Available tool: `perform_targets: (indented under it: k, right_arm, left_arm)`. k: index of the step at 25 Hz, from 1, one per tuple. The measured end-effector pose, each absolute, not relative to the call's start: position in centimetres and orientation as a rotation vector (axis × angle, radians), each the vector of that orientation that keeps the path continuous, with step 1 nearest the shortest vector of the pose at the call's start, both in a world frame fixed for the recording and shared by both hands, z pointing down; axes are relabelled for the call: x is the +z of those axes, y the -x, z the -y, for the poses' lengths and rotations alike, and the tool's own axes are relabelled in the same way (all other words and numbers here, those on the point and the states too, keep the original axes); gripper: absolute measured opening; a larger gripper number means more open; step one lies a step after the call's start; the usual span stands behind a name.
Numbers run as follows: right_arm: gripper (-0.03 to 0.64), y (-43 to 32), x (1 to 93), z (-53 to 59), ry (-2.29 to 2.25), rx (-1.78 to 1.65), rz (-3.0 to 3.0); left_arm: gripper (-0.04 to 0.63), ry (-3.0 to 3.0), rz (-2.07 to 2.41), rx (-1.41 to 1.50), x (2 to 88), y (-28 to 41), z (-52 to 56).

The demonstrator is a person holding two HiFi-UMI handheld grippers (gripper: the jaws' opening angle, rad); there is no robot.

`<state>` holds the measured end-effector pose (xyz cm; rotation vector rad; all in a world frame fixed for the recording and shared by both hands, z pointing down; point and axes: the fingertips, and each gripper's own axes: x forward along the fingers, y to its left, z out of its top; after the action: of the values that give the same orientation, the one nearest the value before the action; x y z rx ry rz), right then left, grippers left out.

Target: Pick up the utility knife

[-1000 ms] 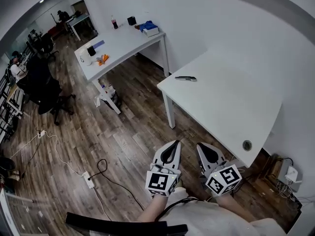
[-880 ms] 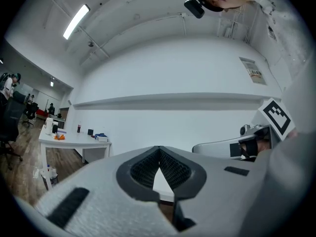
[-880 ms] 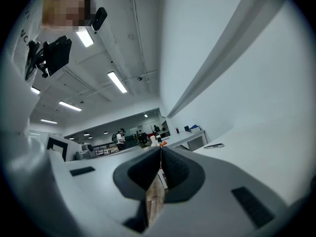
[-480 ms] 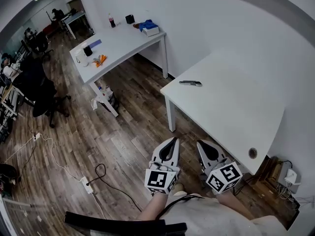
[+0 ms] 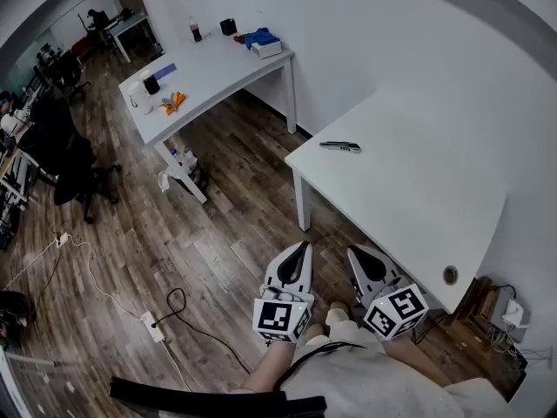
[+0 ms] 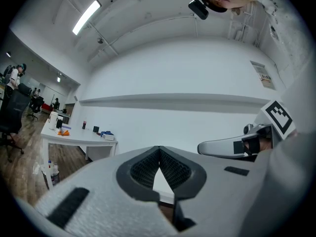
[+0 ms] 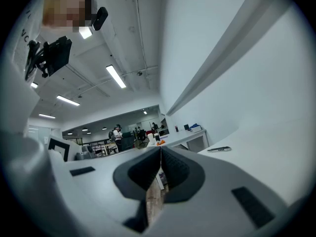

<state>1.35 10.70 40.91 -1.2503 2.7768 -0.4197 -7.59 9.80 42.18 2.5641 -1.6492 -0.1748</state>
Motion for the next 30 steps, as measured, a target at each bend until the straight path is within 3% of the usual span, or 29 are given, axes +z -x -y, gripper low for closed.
perform_targets:
  k: [14, 30]
  right_arm:
    - [0.008, 0.7, 41.7, -3.1, 1.13, -0.454, -2.823]
    - [0.008, -1.9, 42.3, 6.8, 1.106, -0.479, -2.817]
  left_arm:
    - [0.006, -2.48, 1.781, -0.148, 42.7, 10.3, -3.5]
    - [0.006, -2.489, 1.797, -0.109, 42.8, 7.6, 6.2]
